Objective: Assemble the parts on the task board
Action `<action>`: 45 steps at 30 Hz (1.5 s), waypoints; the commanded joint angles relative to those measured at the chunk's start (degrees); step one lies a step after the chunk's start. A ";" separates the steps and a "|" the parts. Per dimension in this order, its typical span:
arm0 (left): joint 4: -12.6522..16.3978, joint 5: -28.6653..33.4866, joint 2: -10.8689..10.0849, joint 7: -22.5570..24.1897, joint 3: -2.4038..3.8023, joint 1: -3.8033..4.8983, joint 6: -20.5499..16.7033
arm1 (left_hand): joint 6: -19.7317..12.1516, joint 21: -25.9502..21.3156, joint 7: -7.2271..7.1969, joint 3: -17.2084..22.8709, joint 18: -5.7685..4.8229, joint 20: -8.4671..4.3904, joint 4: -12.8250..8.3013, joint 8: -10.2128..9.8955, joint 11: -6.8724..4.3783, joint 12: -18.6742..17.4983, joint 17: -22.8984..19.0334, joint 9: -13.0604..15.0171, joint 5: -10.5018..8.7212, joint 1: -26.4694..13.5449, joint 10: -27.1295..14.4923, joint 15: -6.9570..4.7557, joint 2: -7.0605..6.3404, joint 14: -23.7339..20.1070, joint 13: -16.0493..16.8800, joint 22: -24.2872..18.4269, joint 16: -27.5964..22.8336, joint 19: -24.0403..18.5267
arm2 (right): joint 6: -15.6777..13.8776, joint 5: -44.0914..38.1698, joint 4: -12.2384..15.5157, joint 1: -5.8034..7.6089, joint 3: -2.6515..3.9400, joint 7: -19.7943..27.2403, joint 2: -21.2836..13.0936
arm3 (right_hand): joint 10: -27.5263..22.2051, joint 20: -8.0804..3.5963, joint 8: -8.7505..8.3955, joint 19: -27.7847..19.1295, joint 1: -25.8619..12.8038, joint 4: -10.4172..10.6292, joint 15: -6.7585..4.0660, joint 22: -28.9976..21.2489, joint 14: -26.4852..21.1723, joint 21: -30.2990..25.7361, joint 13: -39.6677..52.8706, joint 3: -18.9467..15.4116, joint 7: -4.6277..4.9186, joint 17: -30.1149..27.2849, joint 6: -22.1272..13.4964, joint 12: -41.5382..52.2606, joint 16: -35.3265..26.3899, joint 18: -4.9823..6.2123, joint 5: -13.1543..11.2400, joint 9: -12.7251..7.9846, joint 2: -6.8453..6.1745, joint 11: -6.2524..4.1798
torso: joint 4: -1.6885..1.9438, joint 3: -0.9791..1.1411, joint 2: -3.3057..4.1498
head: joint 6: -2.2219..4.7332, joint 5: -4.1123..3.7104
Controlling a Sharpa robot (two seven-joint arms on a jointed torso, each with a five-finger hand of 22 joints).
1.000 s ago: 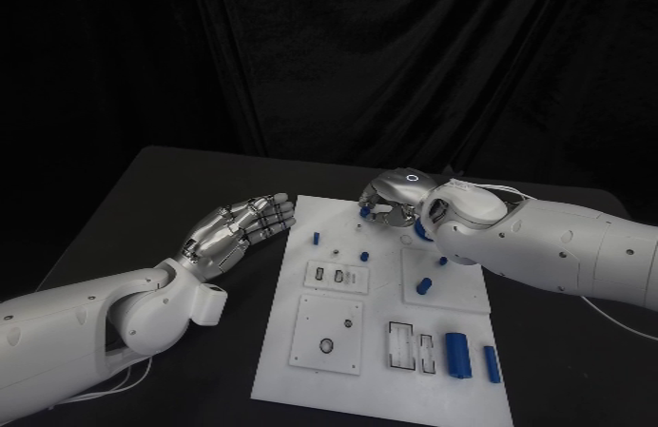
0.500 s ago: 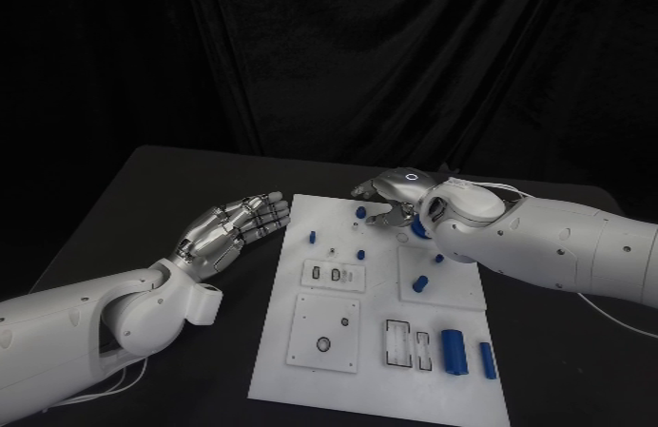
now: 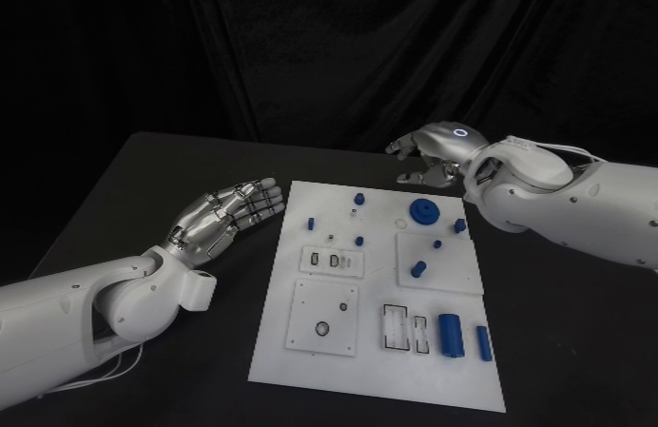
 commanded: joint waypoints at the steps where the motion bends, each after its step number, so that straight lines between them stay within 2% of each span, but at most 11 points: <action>1: 0.22 0.25 0.00 15.05 0.03 0.03 0.33 | 0.12 0.20 0.11 0.34 -1.11 -0.04 0.13 0.24 0.31 0.21 0.07 0.06 0.35 -0.01 0.01 0.35 -0.61 0.23 0.07 0.02 0.24 0.30 | -0.99 1.92 3.56 0.69 -0.28 -3.04 -3.64 | 3.42 -2.07 0.50 -0.35 -0.38 -1.04 -2.24 -0.26 -0.28 -0.77 6.87 -0.98 -0.42 -1.03 2.56 10.71 -0.89 0.66 0.47 0.03 -0.25 -2.14 | -0.02 0.00 0.01 | -0.38 -0.35; 2: 0.25 0.25 -0.01 15.05 0.03 0.03 0.31 | 0.12 0.20 0.11 0.34 -1.11 -0.04 0.13 0.24 0.31 0.21 0.07 0.06 0.35 -0.01 0.01 0.35 -0.61 0.23 0.07 0.02 0.24 0.30 | -0.49 2.21 4.26 0.84 -0.40 -3.30 -4.66 | 4.74 -2.20 0.57 -0.81 -0.32 -1.31 -2.29 -1.00 -0.75 -1.42 9.87 -1.06 -0.45 -2.39 3.04 15.16 -1.78 0.85 0.32 -0.01 0.10 -2.88 | -0.03 -0.01 0.01 | -0.44 -0.36; 3: 0.27 0.26 -0.02 15.06 0.03 0.03 0.31 | 0.21 0.23 0.13 0.40 -1.12 -0.03 0.12 0.27 0.33 0.27 0.08 0.07 0.36 -0.02 0.07 0.37 -0.64 0.27 0.08 0.03 0.30 0.35 | 0.14 2.58 4.85 0.95 -0.53 -3.58 -5.57 | -8.86 -3.28 -0.18 -1.33 -1.07 -1.35 -3.66 -1.80 -1.20 -3.14 25.90 -1.56 -1.07 -3.86 3.95 33.59 -3.67 1.06 0.98 -0.69 0.94 -3.14 | -0.03 -0.02 0.00 | -0.50 -0.40; 5: 0.28 0.26 -0.01 15.07 0.03 0.03 0.33 | 0.21 0.23 0.13 0.40 -1.12 -0.03 0.12 0.27 0.33 0.27 0.08 0.07 0.36 -0.02 0.07 0.37 -0.64 0.27 0.08 0.03 0.30 0.35 | 1.53 3.56 5.67 1.05 -0.78 -3.97 -7.20 | -6.96 -2.95 -0.02 -1.34 -1.28 -0.77 -2.60 -2.48 -1.12 -3.72 28.18 -1.31 -0.90 -4.83 4.72 37.30 -4.05 1.18 0.35 -0.65 1.31 -3.59 | -0.01 -0.01 0.01 | -0.81 -0.68; 7: 0.25 0.27 0.11 15.07 0.03 0.03 0.39 | 0.21 0.23 0.13 0.40 -1.12 -0.03 0.12 0.27 0.33 0.27 0.08 0.07 0.36 -0.02 0.07 0.37 -0.64 0.27 0.08 0.03 0.30 0.35 | 2.65 4.67 6.33 0.82 -0.98 -4.25 -8.81 | 3.50 -2.74 0.53 -1.38 -2.33 -0.05 -2.40 -2.23 -0.97 -3.97 47.24 -1.77 -0.56 -2.67 6.47 53.23 -3.00 1.11 0.40 -0.38 1.25 -3.60 | -0.06 -0.02 -0.01 | -1.32 -1.20; 9: 0.26 0.27 0.21 15.07 0.03 0.03 0.44 | 0.21 0.23 0.13 0.40 -1.12 -0.03 0.12 0.27 0.33 0.27 0.08 0.07 0.36 -0.02 0.07 0.37 -0.64 0.27 0.08 0.03 0.30 0.35 | 3.14 5.40 6.73 0.26 -1.10 -4.45 -10.07 | 15.32 -2.64 0.99 1.26 -3.87 1.21 -2.24 2.63 2.66 -0.66 66.21 -2.30 -0.32 11.25 8.43 66.83 4.88 0.15 0.10 -0.02 1.59 -3.30 | -0.05 -0.04 -0.02 | -1.32 -1.67; 14: 0.24 0.27 0.25 15.07 0.03 0.02 0.56 | 0.20 0.22 0.14 0.48 -1.15 -0.03 0.12 0.27 0.34 0.24 0.09 0.08 0.37 -0.05 0.04 0.39 -0.68 0.27 0.07 0.02 0.32 0.32 | 3.94 5.99 6.22 -1.24 -1.25 -5.41 -11.07 | 24.71 -2.30 0.38 3.12 -6.07 2.79 -2.01 6.93 5.36 2.29 76.82 -3.33 -0.18 22.67 8.70 72.64 10.88 -0.58 -0.45 0.02 1.38 -3.06 | 0.12 -0.02 0.04 | -1.32 -2.51; 15: 0.21 0.27 0.29 15.07 0.03 0.02 0.58 | 0.20 0.22 0.14 0.48 -1.15 -0.03 0.12 0.27 0.34 0.24 0.09 0.08 0.37 -0.05 0.04 0.39 -0.68 0.27 0.07 0.02 0.32 0.32 | 4.09 5.82 6.02 -1.51 -1.26 -5.63 -11.07 | 30.84 -2.23 -0.23 5.07 -8.22 3.28 -1.90 10.49 7.45 4.91 82.38 -4.01 -0.06 29.61 7.99 74.89 14.20 -1.35 -1.03 -0.23 1.17 -2.97 | 0.07 0.03 0.06 | -1.39 -2.65; 24: 0.20 0.27 0.44 15.06 0.03 0.01 0.82 | 0.17 0.23 0.16 0.58 -1.18 -0.02 0.12 0.27 0.37 0.21 0.09 0.07 0.39 -0.07 0.01 0.43 -0.69 0.29 0.07 0.02 0.36 0.35 | 3.03 4.14 3.63 -3.67 -1.30 -6.46 -10.31 | 30.96 -2.18 -1.13 11.35 -11.10 3.74 -1.85 21.63 10.13 12.86 82.49 -2.71 0.02 38.33 6.67 74.93 17.90 -3.88 -0.96 -1.36 -1.30 -3.00 | 0.41 0.00 0.03 | -1.49 -3.33; 38: -0.01 0.27 0.41 15.07 0.03 -0.01 1.05 | 0.09 0.22 0.20 0.73 -1.23 -0.01 0.12 0.25 0.40 0.13 0.10 0.06 0.41 -0.10 -0.08 0.50 -0.71 0.30 0.06 0.01 0.40 0.34 | 0.65 0.99 3.68 -5.07 -1.30 -5.65 -9.70 | 30.96 -2.13 -0.92 12.60 -11.16 3.67 -1.83 23.69 10.13 14.26 82.49 -2.10 -0.06 38.33 7.03 74.93 17.90 -4.41 -0.62 -1.52 -1.99 -3.03 | 0.42 -0.07 -0.03 | -1.69 -3.48; 45: -0.17 0.27 0.43 15.04 0.03 -0.02 1.15 | 0.09 0.22 0.20 0.73 -1.23 -0.01 0.12 0.25 0.40 0.13 0.10 0.06 0.41 -0.10 -0.08 0.50 -0.71 0.30 0.06 0.01 0.40 0.34 | 0.29 0.64 3.76 -5.29 -1.29 -5.46 -9.14 | 30.96 -2.48 -0.74 12.63 -9.04 3.11 -2.28 23.94 10.13 14.41 82.49 -1.13 -0.65 38.33 7.59 74.93 17.90 -4.43 4.19 -1.38 -1.67 -3.58 | 0.39 -0.07 -0.04 | -1.78 -3.57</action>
